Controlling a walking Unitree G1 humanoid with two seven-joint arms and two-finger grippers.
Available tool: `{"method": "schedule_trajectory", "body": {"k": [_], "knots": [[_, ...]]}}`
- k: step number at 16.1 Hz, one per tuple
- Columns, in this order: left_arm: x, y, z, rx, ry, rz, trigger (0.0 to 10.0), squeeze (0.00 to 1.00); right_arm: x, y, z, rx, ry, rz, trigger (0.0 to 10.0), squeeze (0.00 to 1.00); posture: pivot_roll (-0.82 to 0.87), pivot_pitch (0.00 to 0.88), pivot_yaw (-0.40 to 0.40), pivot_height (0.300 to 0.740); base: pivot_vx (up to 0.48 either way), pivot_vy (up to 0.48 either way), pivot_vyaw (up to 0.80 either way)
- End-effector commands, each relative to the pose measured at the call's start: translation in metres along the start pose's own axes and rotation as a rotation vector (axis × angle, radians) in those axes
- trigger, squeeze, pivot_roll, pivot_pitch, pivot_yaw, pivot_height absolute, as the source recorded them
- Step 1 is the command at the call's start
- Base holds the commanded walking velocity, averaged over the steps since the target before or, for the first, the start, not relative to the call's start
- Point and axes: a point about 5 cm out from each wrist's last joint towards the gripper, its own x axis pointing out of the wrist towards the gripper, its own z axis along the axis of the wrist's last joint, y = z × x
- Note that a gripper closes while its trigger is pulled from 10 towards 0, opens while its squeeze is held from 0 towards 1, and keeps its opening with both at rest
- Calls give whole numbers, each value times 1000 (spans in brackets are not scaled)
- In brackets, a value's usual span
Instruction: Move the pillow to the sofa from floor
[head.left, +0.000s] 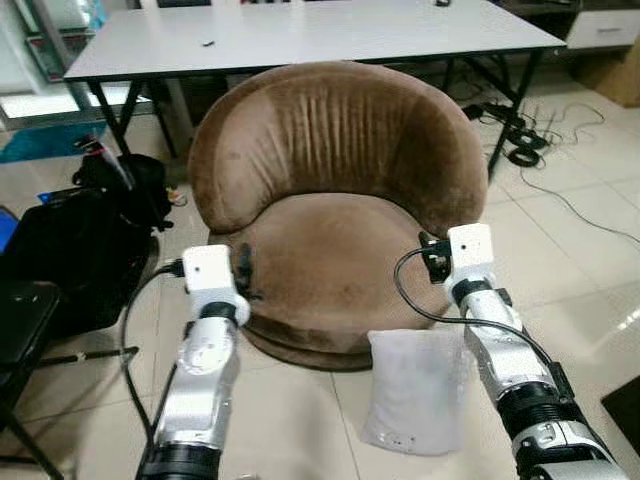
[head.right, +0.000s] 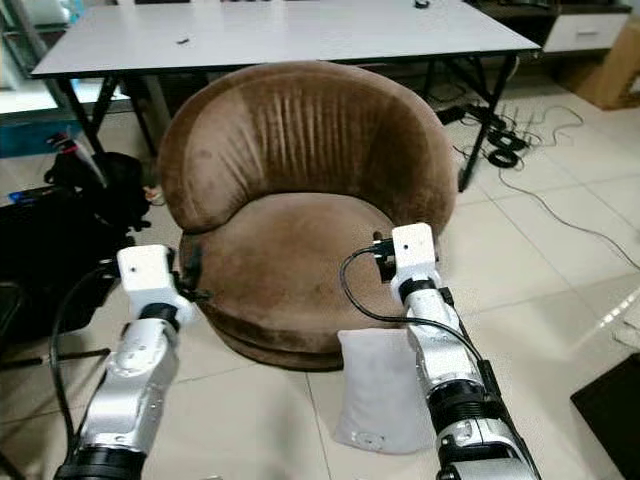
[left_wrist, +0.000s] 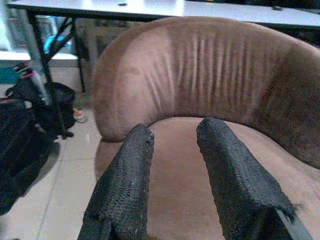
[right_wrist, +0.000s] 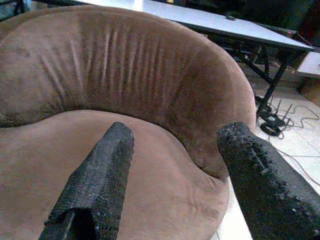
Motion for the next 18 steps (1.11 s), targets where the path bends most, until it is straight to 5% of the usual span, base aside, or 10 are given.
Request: {"method": "schedule_trajectory", "body": {"k": [1, 7, 18], "knots": [[-1, -5, 2, -8, -6, -12, 10000, 0, 0, -6, -1, -9, 11, -12, 10000, 0, -105, 0, 18, 740, 0, 0, 0], [-1, -6, 1, 6, 0, -16, 10000, 0, -1, -6, -2, -5, 13, -16, 10000, 0, -106, 0, 22, 740, 43, -356, 0], [-1, -3, 2, -12, -2, -12, 10000, 0, -3, -5, -4, -1, 17, -15, 10000, 0, -100, 0, 27, 740, 56, -67, 0]]}}
